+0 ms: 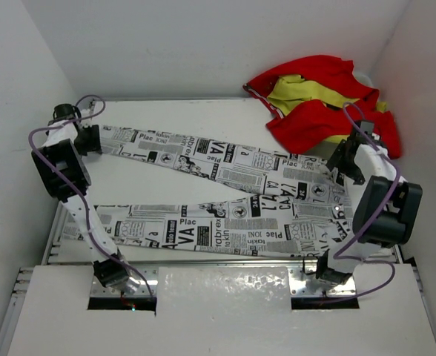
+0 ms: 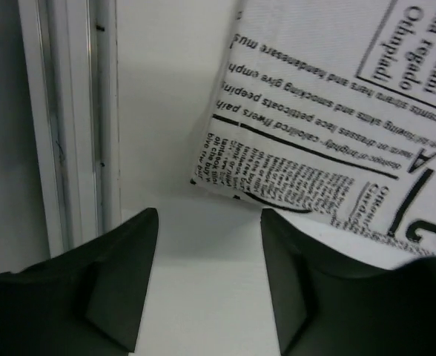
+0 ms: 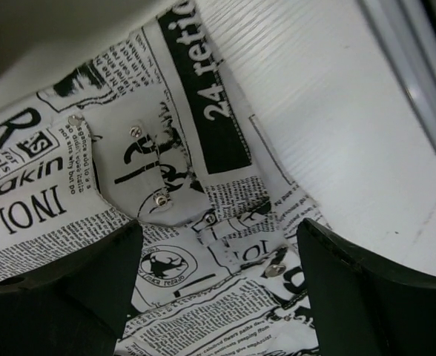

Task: Fold and stack the trousers
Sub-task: Fold the trousers

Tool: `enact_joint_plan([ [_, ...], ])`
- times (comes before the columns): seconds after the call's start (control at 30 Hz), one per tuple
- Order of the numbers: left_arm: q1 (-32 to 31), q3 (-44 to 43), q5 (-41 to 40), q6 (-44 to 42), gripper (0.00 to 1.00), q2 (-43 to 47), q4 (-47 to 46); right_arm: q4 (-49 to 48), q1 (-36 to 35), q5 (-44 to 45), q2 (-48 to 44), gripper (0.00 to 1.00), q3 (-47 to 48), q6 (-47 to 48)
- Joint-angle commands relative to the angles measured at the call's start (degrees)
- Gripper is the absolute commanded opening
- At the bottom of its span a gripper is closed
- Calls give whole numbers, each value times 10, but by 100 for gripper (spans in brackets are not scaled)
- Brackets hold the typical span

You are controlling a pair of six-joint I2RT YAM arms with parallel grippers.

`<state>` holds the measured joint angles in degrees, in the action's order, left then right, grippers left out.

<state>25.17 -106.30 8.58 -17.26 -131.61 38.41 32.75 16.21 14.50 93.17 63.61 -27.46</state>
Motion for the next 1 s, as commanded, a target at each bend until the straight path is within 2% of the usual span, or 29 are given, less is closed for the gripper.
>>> enact_joint_plan([
  [0.0,-14,22,-64,-1,50,-22,-3,-13,-7,-24,19,80,15,-7],
  [0.1,-14,120,-120,-38,43,6,-40,-21,-9,-26,32,80,-13,-19],
  [0.2,-8,175,-171,-79,42,41,-63,-12,-10,-18,45,82,-28,-29],
  [0.33,26,243,-183,-103,41,72,-57,11,-10,-10,76,82,-41,-31],
  [0.43,75,286,-190,-126,40,100,-63,14,-9,0,79,83,-58,-27],
  [0.6,99,356,-188,-160,40,157,-76,14,-9,10,76,83,-80,-17],
  [0.73,102,341,-53,-158,43,230,-45,-15,-12,-21,57,82,-95,5],
  [0.77,100,328,25,-137,47,242,-42,-17,-14,-26,49,82,-92,19],
  [0.83,92,280,98,-105,49,261,-54,-15,-21,-25,46,82,-79,31],
  [0.97,56,186,110,-35,53,226,-84,-12,-22,-30,42,82,-66,36],
])
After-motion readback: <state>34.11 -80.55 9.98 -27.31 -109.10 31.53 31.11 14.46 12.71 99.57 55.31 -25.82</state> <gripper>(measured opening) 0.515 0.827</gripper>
